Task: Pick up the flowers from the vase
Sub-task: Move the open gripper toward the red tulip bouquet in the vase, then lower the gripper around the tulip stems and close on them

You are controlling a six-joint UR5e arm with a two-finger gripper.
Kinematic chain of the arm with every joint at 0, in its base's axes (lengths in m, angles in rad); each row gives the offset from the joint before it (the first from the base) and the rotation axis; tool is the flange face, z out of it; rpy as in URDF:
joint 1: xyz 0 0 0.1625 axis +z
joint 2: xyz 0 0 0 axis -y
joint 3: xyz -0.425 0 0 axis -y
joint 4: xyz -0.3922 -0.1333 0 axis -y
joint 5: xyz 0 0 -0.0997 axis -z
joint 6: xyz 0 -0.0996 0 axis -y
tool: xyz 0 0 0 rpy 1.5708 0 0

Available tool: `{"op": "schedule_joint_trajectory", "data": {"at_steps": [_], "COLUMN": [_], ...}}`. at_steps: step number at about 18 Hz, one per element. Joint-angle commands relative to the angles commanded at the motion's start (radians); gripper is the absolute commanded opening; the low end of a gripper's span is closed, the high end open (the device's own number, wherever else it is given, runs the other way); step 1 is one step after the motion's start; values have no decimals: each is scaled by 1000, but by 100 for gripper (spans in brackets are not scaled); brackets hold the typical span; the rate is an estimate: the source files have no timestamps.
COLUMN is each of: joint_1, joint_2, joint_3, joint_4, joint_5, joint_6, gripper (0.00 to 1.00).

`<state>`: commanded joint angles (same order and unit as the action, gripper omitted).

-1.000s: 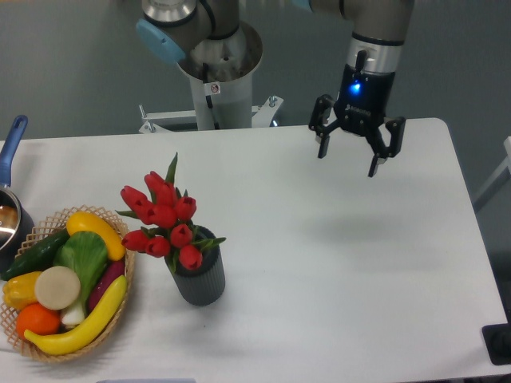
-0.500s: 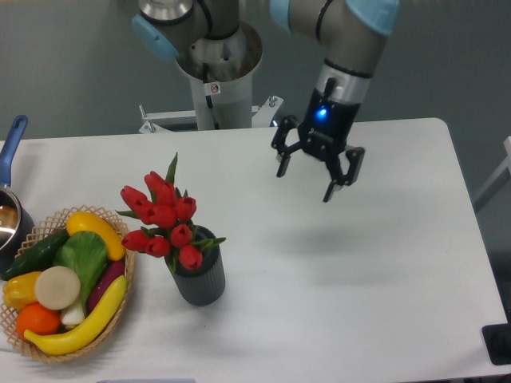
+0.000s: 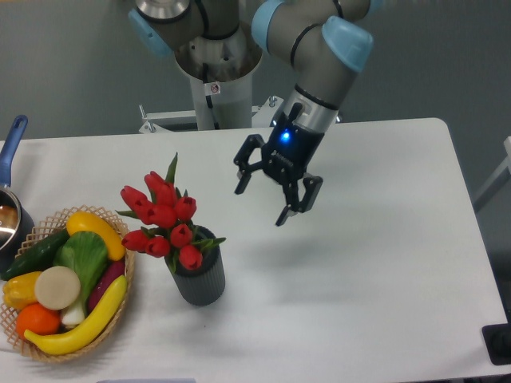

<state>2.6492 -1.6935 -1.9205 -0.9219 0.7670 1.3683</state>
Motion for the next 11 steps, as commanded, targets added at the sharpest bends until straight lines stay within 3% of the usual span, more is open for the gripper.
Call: {"op": "schedule_joint_trajectory", "data": {"at_steps": [5,9,11], "joint_1": [-51,-92,-113], "joint_2": [-21,-63,-78], "joint_3": [2,3,11], "joint_4": [14,75,77], "joint_5": [-64,-109,-110], "joint_6": [-2,-9,-9], "gripper": [100,100,100]}}
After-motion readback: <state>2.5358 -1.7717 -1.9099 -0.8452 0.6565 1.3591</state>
